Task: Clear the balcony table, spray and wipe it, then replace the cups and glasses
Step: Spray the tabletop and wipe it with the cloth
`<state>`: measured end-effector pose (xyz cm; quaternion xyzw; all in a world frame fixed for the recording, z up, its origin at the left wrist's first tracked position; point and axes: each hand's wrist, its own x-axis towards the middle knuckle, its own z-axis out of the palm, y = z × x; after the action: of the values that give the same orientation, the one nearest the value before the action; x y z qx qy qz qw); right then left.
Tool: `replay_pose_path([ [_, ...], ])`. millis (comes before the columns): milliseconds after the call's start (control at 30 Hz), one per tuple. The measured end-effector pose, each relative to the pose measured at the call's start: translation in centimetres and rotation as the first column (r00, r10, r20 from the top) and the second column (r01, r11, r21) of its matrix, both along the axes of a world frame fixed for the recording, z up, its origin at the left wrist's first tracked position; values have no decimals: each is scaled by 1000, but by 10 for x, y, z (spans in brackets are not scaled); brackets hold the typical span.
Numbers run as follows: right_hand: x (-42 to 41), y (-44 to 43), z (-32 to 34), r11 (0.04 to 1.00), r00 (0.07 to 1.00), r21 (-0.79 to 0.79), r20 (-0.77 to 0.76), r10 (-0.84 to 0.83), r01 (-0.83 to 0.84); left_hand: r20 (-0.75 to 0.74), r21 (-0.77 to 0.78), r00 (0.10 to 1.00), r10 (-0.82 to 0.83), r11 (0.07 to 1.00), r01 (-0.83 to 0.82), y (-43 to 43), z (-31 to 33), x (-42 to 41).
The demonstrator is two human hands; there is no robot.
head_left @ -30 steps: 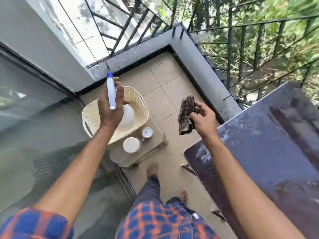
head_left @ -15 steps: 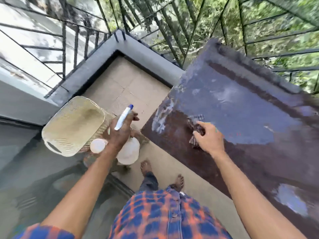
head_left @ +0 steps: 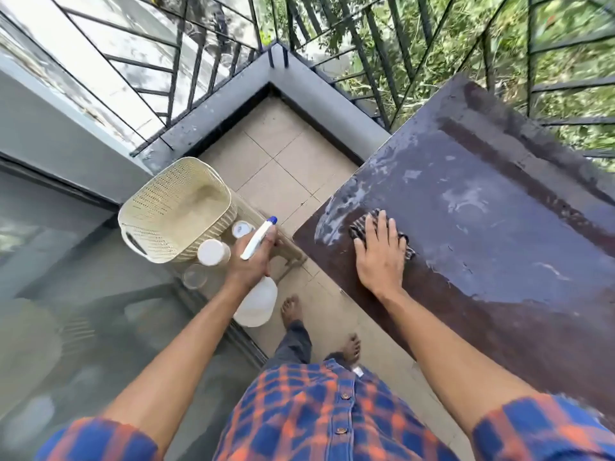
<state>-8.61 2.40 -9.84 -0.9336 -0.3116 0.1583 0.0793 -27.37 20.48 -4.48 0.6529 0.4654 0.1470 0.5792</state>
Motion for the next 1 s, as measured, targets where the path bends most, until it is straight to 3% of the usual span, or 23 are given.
replay_pose_path([
  [233, -51, 0, -7, 892, 892, 18, 8, 452, -452, -101, -42, 992, -71, 997, 67, 9, -5, 3],
  [400, -13, -45, -8, 917, 916, -2, 50, 399, -400, -85, -84, 996, -35, 996, 28, 16, -9, 8],
  [600, 41, 25, -3, 999, 998, -15, 46, 32, -31, -57, -132, 997, -49, 990, 41, 24, -8, 9],
  [667, 34, 64, -3, 998, 998, -19, 31, 59, -58, -61, -151, 996, -59, 987, 49, 29, -8, 8],
  [767, -7, 97, -3, 967, 967, 3, 1, 255, -255, -43, -165, 996, -80, 984, 72, 38, -12, 7],
  [833, -41, 91, -6, 931, 931, -5, 23, 364, -364, -34, -163, 995, -94, 983, 88, 44, -15, 7],
  [1000, -49, 43, -5, 904, 905, 36, 49, 423, -425, -55, -167, 987, -150, 976, 139, 55, -17, 9],
])
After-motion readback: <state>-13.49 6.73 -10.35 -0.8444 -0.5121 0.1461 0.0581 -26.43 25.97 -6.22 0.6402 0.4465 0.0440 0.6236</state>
